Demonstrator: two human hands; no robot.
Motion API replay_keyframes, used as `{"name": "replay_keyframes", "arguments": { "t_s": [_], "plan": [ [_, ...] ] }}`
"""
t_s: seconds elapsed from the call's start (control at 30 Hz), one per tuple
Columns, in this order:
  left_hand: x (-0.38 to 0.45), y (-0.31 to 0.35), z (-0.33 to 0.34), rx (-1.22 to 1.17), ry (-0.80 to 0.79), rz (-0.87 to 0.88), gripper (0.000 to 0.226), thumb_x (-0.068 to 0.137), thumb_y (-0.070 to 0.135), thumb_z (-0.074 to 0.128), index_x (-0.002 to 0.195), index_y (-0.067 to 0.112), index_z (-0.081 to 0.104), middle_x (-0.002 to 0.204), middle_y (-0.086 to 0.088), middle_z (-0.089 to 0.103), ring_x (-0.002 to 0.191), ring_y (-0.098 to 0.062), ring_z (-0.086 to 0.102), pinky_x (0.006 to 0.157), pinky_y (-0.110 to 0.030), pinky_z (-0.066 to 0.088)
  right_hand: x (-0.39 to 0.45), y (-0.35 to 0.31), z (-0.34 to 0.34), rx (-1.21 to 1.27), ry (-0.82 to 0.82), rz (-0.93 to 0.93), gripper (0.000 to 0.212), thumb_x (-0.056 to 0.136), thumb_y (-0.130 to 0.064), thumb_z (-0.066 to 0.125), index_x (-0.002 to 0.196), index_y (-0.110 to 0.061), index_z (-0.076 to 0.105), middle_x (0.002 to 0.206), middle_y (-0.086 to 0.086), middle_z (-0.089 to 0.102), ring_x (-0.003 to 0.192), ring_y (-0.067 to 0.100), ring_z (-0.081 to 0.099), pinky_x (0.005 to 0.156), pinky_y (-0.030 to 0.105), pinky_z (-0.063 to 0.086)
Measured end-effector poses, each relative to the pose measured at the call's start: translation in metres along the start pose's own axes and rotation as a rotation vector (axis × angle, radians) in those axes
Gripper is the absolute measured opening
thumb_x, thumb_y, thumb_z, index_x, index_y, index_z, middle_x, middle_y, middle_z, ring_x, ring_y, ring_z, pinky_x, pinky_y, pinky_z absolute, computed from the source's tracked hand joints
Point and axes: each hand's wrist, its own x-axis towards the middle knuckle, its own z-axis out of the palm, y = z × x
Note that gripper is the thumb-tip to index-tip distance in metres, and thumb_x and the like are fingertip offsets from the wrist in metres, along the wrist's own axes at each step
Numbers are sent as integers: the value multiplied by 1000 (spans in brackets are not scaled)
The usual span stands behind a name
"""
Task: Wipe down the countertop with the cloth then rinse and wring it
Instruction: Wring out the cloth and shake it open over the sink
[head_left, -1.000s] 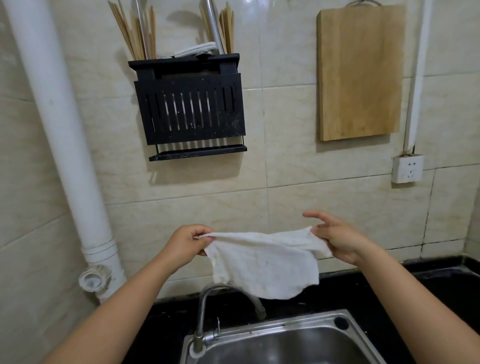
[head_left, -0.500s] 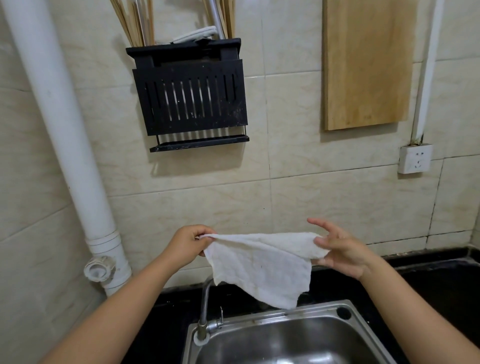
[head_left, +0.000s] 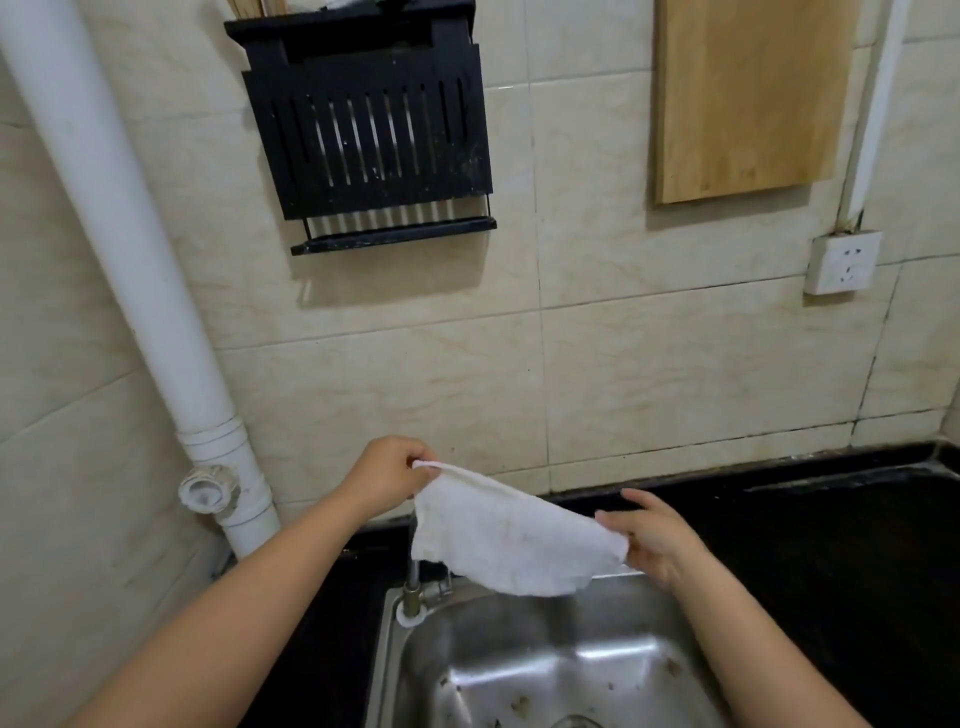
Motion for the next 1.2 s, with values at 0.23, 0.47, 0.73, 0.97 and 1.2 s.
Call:
{"name": "replay_keyframes", "arguments": {
  "t_s": [0.23,0.47,0.73,0.97,1.2],
  "plan": [
    [-6,3,12,-58,21,-10,24,86,6,58,67,20,60,63,5,56,58,-5,52,69,-29,46,-18,-17,-12,-380,148,-528,31,80,9,59,107,-5,64,107,10,57,96,20,52,84,27,41],
    [-5,15,13,-70,-2,14,22,86,7,59,65,16,59,58,3,52,52,-4,46,56,-21,37,-9,-17,-12,-1334,92,-515,26,79,-6,51,96,-9,71,94,9,65,97,22,58,73,24,39],
    [-17,29,40,-419,-161,-398,29,86,-2,44,61,12,44,60,-4,42,54,-15,43,38,-14,38,-25,-7,8,-574,-204,-34,35,81,1,44,50,-12,38,56,4,35,52,16,34,50,26,28],
    [-40,30,69,-608,-321,-235,26,92,3,48,69,13,54,68,-1,57,57,-3,58,55,-13,47,-34,10,17,-381,-583,-36,14,84,-6,49,82,-9,63,72,4,59,55,10,51,46,18,36],
    [-50,20,66,-664,-420,-6,11,82,7,64,91,14,64,87,-1,67,77,-5,66,71,-18,50,-37,12,17,-685,-568,-380,27,90,2,49,95,-12,71,85,1,65,62,7,57,47,15,45]
  ]
}}
